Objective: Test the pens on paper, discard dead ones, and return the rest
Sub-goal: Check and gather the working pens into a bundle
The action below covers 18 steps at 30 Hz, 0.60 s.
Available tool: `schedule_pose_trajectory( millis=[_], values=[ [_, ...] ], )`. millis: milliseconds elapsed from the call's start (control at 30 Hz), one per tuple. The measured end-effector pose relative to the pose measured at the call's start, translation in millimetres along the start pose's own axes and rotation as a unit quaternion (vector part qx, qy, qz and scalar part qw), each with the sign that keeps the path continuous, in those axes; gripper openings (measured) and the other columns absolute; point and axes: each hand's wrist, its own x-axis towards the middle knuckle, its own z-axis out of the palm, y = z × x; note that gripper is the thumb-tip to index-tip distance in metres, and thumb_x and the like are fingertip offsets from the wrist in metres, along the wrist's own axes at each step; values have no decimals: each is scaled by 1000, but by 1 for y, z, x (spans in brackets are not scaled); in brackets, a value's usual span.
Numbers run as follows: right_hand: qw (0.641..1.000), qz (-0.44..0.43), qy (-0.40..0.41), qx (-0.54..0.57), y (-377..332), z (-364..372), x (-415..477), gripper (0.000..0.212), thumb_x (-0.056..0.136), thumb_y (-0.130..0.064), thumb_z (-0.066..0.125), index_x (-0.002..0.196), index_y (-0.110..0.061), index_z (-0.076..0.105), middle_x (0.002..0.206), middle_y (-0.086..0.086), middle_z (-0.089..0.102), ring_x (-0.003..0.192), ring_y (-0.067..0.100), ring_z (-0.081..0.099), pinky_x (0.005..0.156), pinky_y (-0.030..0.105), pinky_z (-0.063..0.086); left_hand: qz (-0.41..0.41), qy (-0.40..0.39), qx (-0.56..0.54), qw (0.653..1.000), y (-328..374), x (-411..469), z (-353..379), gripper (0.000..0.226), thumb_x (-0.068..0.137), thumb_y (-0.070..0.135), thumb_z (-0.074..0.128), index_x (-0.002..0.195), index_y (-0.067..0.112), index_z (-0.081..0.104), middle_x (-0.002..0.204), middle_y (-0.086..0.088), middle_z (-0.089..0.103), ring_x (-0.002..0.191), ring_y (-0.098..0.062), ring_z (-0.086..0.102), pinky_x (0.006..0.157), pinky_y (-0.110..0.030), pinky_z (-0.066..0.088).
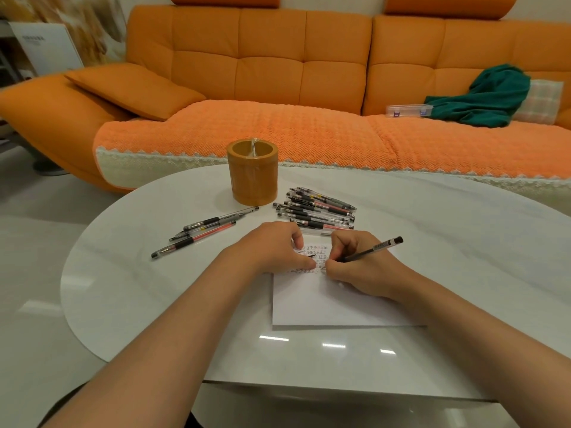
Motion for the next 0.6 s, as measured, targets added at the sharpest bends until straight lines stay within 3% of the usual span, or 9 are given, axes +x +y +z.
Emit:
schedule_pose_trajectory(
  millis=[333,600],
  values=[
    [1000,12,-18,13,0,0,0,17,79,7,66,68,2,54,54,4,62,47,12,58,47,21,44,0,-1,-2,1000,1,-1,-1,39,74,55,79,99,33,58,88,16,51,79,-6,49,60,-25,36],
    [1000,4,-13,1,3,1,0,18,77,6,67,69,3,51,54,4,59,47,11,55,46,23,42,-6,-5,2,1000,2,-1,0,39,76,55,78,100,34,56,90,14,51,85,-10,51,58,-24,36]
  ],
)
